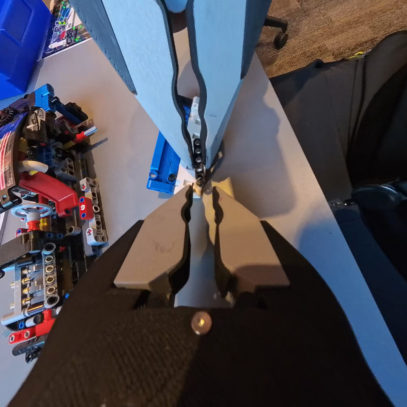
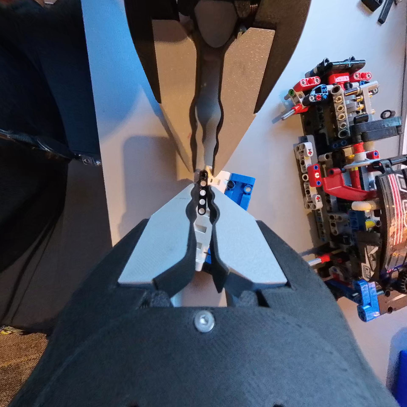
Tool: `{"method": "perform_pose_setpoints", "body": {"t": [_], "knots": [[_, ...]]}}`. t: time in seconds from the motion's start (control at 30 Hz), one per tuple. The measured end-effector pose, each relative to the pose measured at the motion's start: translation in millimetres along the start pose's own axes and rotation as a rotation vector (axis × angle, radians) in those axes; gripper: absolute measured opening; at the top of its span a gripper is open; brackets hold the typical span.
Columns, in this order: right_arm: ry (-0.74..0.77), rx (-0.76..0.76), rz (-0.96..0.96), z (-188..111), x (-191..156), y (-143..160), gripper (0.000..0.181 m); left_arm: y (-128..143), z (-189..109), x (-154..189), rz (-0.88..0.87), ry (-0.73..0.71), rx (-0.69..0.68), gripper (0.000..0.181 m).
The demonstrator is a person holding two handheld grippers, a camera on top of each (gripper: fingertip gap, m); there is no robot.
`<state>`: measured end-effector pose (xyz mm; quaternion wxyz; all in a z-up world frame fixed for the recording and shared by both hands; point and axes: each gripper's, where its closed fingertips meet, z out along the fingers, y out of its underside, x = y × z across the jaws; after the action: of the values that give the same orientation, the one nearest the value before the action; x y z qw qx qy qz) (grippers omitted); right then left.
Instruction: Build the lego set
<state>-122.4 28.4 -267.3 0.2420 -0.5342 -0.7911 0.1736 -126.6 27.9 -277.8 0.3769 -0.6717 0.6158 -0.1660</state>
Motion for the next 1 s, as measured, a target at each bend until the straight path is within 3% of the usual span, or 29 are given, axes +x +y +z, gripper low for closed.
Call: {"method": "perform_pose_setpoints", "body": {"t": [0.37, 0.53, 0.67, 1.0], "knots": [[0.025, 0.0, -0.002, -0.8, 3.1, -1.4, 0.005, -2.6, -1.8, -1.6, -0.006, -0.015, 0.017, 0.014], [0.023, -0.01, -0.011, 1.5, 2.6, -1.2, 0.005, -2.3, -0.8, -4.7, -0.046, -0.01, 0.015, 0.004], [0.036, -0.01, -0.011, 2.6, 5.6, 0.0, 0.005, -2.3, -0.9, -4.7, -0.087, 0.024, 0.017, 0.011], [0.0, 0.122, 0.089, -6.1, 8.4, -8.5, 0.004, -2.0, -0.6, -6.5, -0.09, 0.011, 0.015, 0.011]]}}
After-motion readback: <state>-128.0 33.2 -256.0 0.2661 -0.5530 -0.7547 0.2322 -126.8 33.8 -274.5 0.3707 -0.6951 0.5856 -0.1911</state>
